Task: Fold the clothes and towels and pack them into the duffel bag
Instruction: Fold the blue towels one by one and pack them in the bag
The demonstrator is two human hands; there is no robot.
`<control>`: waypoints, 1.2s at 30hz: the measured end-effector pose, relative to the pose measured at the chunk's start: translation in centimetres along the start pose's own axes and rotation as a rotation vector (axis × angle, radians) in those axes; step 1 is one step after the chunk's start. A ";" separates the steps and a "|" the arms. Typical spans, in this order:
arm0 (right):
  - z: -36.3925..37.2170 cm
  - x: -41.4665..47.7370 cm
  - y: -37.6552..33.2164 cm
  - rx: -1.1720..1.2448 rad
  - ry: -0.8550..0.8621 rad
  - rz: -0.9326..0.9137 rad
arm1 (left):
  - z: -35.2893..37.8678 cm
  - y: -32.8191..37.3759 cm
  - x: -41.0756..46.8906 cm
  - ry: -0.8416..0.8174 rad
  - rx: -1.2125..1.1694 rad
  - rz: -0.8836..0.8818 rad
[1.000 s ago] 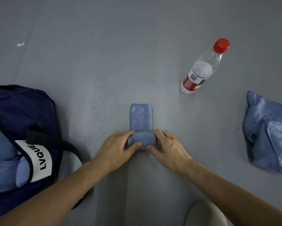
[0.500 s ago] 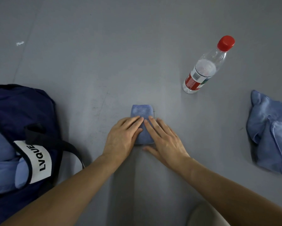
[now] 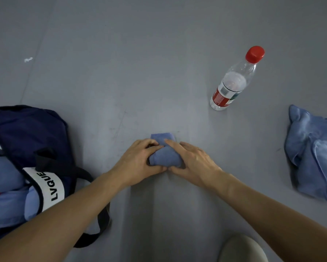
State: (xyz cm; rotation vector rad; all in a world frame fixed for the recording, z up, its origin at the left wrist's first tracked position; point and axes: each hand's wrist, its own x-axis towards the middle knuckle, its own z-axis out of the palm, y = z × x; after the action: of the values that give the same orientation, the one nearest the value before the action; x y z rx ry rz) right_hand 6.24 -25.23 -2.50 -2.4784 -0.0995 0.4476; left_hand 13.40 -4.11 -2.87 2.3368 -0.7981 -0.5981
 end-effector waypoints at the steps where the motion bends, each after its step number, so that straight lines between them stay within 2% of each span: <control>1: -0.1 0.1 -0.1 0.041 -0.044 0.035 | -0.5 0.2 0.0 -0.043 -0.034 -0.066; 3: -0.2 -0.1 -0.5 0.160 -0.082 0.063 | -1.0 0.5 -0.1 -0.108 -0.108 -0.194; 4: -0.2 -0.1 -0.8 0.226 -0.039 0.029 | -1.0 0.4 -0.2 -0.116 -0.143 -0.240; 6: -0.1 0.2 -0.8 0.320 0.029 0.003 | -0.4 0.2 -0.6 -0.038 -0.226 -0.330; 9: -0.7 1.6 -0.4 0.362 -0.061 0.235 | 0.9 1.1 -1.0 0.171 -0.491 -0.641; 11: -1.0 3.0 -0.3 0.368 -0.116 0.296 | 1.6 2.1 -0.8 0.182 -0.801 -0.790; 13: -1.6 3.9 -0.8 0.482 -0.126 0.322 | 1.7 3.0 -0.4 0.171 -1.034 -0.783; 17: -2.6 4.1 -2.9 0.854 -0.073 0.378 | -1.2 4.1 0.2 0.213 -1.268 -0.681; 20: -3.8 4.7 -6.3 0.932 -0.048 0.292 | -6.1 3.9 -0.3 0.231 -1.217 -0.656; 23: -5.2 6.5 -12.4 0.859 -0.032 0.099 | -12.5 2.7 -2.5 0.285 -1.120 -0.609; 28: -5.6 8.7 -23.3 0.446 -0.015 -0.193 | -21.8 0.2 -8.9 0.526 -0.965 -0.538; 31: -4.4 9.4 -27.9 0.204 -0.064 -0.347 | -24.1 -2.7 -13.8 0.659 -0.822 -0.478; 36: 0.1 11.3 -32.1 0.105 -0.075 -0.426 | -24.3 -9.3 -20.7 0.857 -0.665 -0.565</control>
State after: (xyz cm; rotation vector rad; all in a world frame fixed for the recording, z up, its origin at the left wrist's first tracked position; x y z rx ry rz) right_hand 17.87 2.83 12.93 -2.2534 -0.6046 0.3498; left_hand 16.08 24.91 13.15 1.8649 0.4132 -0.0071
